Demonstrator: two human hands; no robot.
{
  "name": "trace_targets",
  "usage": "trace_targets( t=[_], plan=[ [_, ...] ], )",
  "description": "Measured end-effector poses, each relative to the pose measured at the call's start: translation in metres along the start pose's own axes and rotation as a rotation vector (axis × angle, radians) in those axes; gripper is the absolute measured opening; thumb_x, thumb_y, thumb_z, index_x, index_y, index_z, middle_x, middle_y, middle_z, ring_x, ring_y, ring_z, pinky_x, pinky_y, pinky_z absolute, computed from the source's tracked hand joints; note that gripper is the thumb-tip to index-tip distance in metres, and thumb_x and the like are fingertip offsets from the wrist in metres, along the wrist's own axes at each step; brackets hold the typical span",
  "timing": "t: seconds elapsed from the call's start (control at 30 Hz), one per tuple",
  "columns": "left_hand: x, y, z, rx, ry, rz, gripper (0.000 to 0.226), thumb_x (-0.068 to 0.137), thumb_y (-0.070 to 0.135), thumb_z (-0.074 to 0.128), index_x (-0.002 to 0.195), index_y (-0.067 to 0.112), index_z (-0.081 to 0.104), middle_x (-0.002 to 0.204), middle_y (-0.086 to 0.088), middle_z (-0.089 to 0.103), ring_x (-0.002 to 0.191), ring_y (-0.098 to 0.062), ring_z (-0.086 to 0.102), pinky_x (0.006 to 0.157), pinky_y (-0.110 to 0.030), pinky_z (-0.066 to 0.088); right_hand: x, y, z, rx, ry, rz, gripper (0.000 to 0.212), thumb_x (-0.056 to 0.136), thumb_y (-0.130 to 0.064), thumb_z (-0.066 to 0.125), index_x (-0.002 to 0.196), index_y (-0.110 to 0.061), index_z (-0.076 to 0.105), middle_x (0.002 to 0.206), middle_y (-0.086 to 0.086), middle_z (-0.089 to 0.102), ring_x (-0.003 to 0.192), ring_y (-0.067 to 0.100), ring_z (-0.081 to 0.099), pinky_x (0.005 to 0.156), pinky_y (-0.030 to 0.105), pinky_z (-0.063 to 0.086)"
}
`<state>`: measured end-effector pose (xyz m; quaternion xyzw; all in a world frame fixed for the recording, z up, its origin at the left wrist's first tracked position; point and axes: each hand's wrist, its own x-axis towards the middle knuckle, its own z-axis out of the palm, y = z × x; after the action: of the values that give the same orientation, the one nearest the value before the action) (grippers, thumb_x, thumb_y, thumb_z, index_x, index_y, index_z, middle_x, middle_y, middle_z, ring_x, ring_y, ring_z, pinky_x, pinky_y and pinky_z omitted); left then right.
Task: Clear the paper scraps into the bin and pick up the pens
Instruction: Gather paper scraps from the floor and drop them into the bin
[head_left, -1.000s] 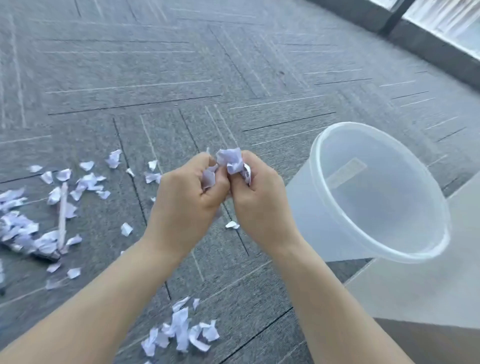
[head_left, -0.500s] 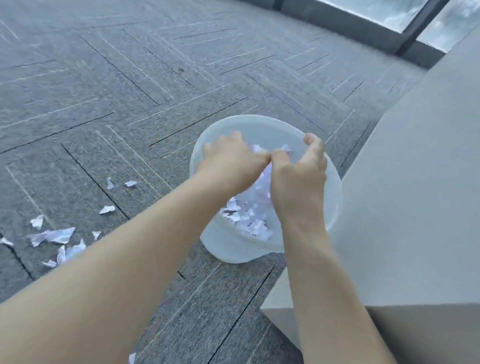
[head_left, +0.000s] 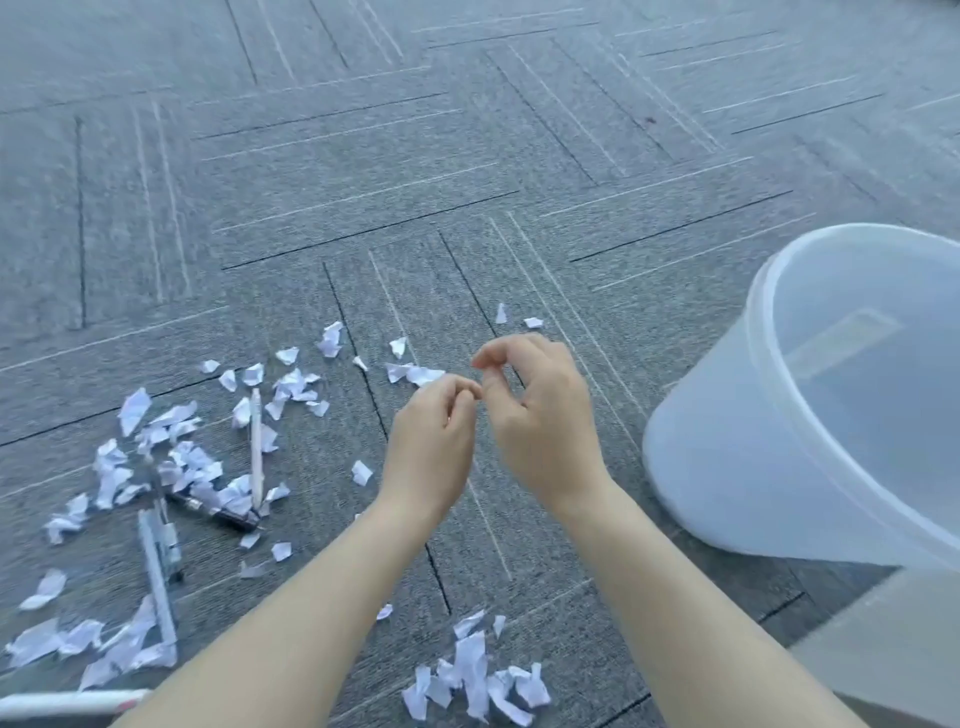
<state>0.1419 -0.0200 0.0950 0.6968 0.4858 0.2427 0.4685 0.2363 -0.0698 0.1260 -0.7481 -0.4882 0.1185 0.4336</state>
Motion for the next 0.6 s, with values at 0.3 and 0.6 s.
trace_targets(
  t=[0.3,0.6],
  plan=[
    [-0.042,-0.161,-0.136,0.548,0.384,-0.403,0.032,0.091,0.013,0.044,0.122,0.014,0.053,0.131,-0.008,0.046,0.121,-0.025,0.039,0.101,-0.038,0.034,-0.008,0.058,0.14,-0.53,-0.622,-0.051,0.057,0.097,-0.047,0.044,0.15,-0.037,0.027,0.164,0.004,0.008,0.15,0.032,0.002,0.12,0.048,0.009],
    [0.03,-0.201,-0.192,0.873,0.054,-0.426,0.068,0.087,0.04,0.048,0.148,0.026,0.021,0.158,-0.01,0.011,0.143,-0.032,0.013,0.114,-0.046,0.018,0.059,0.011,0.243,-0.651,-0.859,-0.455,0.066,0.096,-0.057,0.037,0.154,-0.037,0.011,0.165,-0.001,-0.005,0.151,0.028,-0.004,0.121,0.051,0.004]
  ],
)
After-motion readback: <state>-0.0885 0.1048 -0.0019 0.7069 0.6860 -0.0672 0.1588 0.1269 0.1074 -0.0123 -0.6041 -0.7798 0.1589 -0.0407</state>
